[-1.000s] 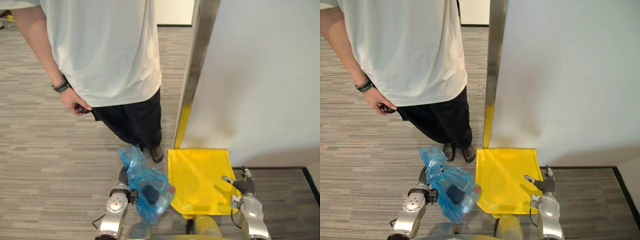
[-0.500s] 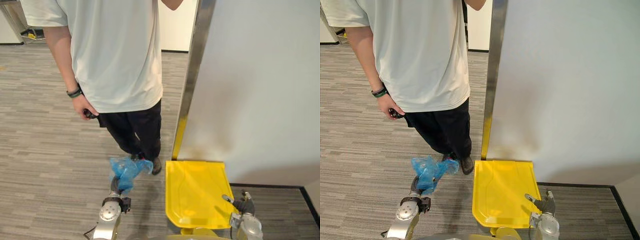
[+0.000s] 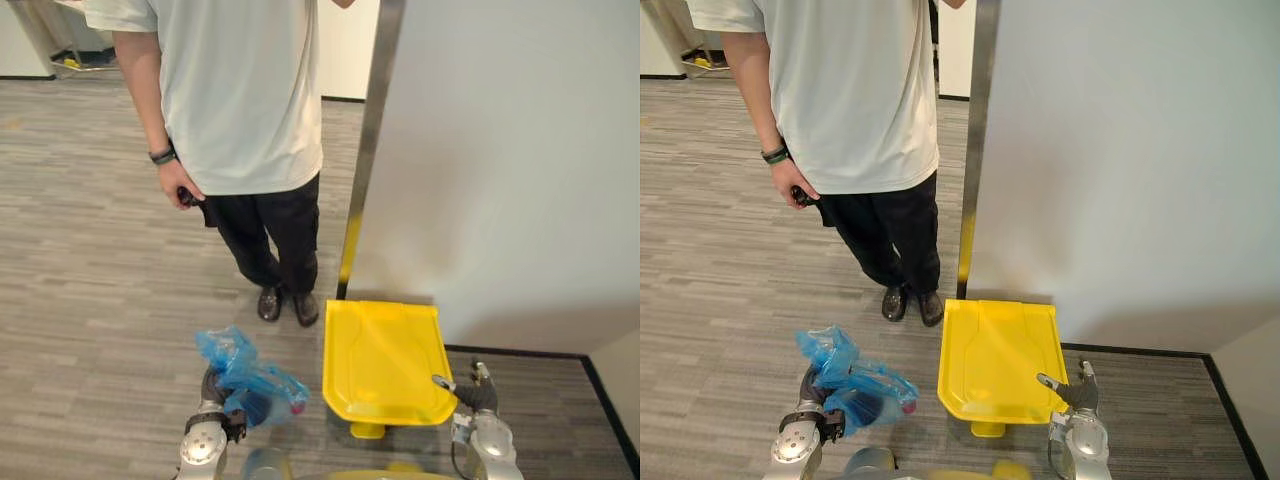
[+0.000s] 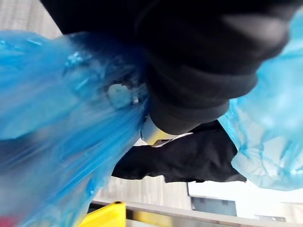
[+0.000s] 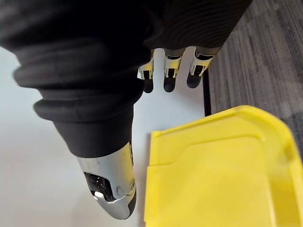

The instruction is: Gather rubbish on tea table into small bin, then transfer packed bag to large trash can.

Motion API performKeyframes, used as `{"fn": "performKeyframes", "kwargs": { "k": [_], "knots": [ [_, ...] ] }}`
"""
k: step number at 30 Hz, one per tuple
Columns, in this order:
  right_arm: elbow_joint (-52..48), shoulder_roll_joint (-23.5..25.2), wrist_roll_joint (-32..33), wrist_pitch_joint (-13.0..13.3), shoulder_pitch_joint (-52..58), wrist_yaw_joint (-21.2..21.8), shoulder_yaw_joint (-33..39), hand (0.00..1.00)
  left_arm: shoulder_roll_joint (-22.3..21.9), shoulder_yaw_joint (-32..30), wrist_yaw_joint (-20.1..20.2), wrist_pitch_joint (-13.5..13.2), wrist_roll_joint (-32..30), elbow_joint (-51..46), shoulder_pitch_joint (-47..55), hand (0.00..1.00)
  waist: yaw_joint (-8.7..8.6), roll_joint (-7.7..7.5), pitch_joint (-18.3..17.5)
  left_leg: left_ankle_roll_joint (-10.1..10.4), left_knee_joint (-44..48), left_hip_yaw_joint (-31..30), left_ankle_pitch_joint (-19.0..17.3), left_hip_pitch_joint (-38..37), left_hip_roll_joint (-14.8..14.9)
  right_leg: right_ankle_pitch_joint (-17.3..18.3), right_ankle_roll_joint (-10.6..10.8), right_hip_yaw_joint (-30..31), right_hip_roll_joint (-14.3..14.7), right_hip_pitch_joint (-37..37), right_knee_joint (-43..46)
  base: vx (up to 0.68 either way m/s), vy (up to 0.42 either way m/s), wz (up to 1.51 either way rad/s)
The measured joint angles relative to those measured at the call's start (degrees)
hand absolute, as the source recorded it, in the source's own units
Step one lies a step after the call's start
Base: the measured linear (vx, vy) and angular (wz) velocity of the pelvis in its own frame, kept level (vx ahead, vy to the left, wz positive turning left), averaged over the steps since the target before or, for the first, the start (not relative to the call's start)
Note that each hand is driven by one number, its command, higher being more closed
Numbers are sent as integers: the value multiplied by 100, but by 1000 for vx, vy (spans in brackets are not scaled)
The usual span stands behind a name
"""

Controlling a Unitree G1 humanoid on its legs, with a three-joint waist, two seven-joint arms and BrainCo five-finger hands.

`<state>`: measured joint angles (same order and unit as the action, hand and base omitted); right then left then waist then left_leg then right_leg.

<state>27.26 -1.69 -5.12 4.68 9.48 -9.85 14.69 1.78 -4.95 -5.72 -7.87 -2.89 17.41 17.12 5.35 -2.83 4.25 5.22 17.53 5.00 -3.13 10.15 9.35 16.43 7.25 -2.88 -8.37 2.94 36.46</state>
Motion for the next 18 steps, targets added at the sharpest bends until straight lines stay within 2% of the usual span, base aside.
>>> {"fn": "performKeyframes", "kwargs": {
  "k": [1, 2, 3, 4, 5, 6, 7, 8, 9, 11, 12, 13, 14, 16, 18],
  "knots": [
    [32, -114, 3, 32, -94, -15, -15, 0, -137, 70, 1, -3, 9, -1, 52, 100, 31, 104, 8, -115, -264, 181, 415, 195, 113, 108, -169, -8, 155, -75, -713, -283, -177, -34],
    [120, -228, 4, 49, -241, -12, -24, 0, -169, 148, -12, -5, 22, 1, 17, 100, 13, 204, 72, -48, -393, 185, 652, 349, 195, 178, -229, -27, 251, -51, -1018, -312, -211, -20],
    [165, -287, 8, 49, -311, -21, -21, 0, -165, 196, -31, -5, 62, 2, -7, 100, 3, 269, 122, 38, -459, 164, 781, 401, 242, 198, -234, -47, 339, -26, -1098, -297, -207, 9],
    [269, -406, 18, 48, -416, -28, -7, 0, -154, 260, -74, -5, 123, 7, -48, 100, -83, 375, 179, 280, -805, 8, 1247, 480, 295, 182, -265, -177, 440, 74, -1215, -263, -162, 34],
    [326, -437, 24, 48, -428, -36, 2, 0, -142, 259, -80, -9, 123, 9, -101, 100, -179, 352, 190, 370, -1157, -71, 1594, 457, 255, 136, -357, -283, 388, 81, -1381, -248, -146, 45],
    [353, -421, 25, 48, -432, -50, 19, 0, -144, 261, -79, -13, 123, 9, -191, 100, -203, 285, 249, 379, -961, -4, 1428, 484, 250, 112, -502, -388, 363, 75, -1517, -250, -128, 35],
    [357, -443, 25, 45, -422, -93, 45, 0, -140, 266, -77, -13, 122, 11, -217, 100, -209, 304, 280, 265, -437, 100, 964, 499, 257, 34, -593, -440, 346, 80, -1552, -222, -55, 23],
    [357, -458, 24, 47, -380, -140, 68, 0, -103, 265, -75, -14, 122, 12, -213, 100, -264, 285, 283, 169, 136, 287, 491, 477, 247, -27, -608, -508, 292, 75, -1562, -272, -9, 21],
    [359, -469, 22, 48, -326, -154, 62, 0, -55, 262, -71, -15, 122, 33, -199, 100, -313, 253, 300, -27, 691, 498, -12, 302, 254, -86, -582, -531, 210, 75, -1586, -250, 36, 19],
    [503, -511, 22, 63, -297, -163, 64, 0, -57, 266, -63, -27, 121, 171, -226, 100, -339, 292, 273, -72, 895, 637, -408, -9, 256, -254, -481, -577, 160, 30, -1777, -205, 118, 18],
    [633, -549, 22, 67, -299, -166, 67, 0, -56, 267, -60, -32, 121, 292, -262, 100, -401, 320, 255, -56, 827, 675, -538, -161, 225, -365, -417, -642, 123, 12, -1909, -185, 220, 42],
    [807, -595, 24, 67, -308, -166, 128, 0, -57, 273, -54, -30, 120, 488, -293, 100, -495, 482, 157, -21, 198, 743, -626, -362, 158, -530, -266, -731, 128, 22, -2136, -124, 217, 38],
    [881, -578, 24, 67, -319, -165, 151, 0, -30, 272, -52, -29, 120, 573, -322, 100, -501, 490, 148, 29, -108, 770, -586, -422, 100, -615, -217, -733, 115, 41, -2233, -85, 213, 26],
    [1037, -459, 26, 48, -322, -126, 122, 0, 222, 330, -49, -19, 111, 741, -335, 100, -477, 285, 161, -112, -633, 820, -213, -481, -262, -1034, -106, -725, -65, -16, -2760, -76, 213, 5],
    [1037, -463, 31, 49, -333, -132, 166, 0, 293, 331, -49, -11, 111, 784, -325, 100, -506, 280, 160, -181, -692, 792, -163, -512, -400, -1152, -42, -744, -171, -123, -2922, -89, 200, 17]
  ]
}}
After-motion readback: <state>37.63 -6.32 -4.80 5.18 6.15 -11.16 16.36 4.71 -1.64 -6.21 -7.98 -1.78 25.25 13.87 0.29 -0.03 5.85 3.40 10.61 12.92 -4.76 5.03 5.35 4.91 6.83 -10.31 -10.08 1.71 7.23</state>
